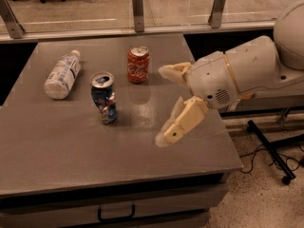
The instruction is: Knock redbull can over
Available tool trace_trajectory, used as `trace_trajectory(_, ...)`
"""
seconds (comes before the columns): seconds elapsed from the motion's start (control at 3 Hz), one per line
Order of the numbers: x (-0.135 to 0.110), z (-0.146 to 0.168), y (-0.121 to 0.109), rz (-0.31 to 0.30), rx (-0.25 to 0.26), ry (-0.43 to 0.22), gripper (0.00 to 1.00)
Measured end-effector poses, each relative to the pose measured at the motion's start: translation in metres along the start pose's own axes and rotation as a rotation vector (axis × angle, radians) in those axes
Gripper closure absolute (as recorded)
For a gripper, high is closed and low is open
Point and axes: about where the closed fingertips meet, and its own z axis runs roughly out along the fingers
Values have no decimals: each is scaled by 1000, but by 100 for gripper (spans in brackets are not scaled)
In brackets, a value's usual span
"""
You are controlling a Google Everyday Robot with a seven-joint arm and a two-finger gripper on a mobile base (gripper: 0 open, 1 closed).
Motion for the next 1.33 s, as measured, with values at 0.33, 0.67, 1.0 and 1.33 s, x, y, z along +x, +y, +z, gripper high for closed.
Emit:
trace_trajectory(0.33, -1, 3, 2, -2, 1, -6, 0)
trace_trajectory(0.67, 3, 24, -7, 4, 18, -83, 0)
trace_trajectory(1.0, 3, 54, -24, -9, 23, -192, 0)
trace_trajectory(1.33, 0, 88, -37, -16, -2, -292, 0)
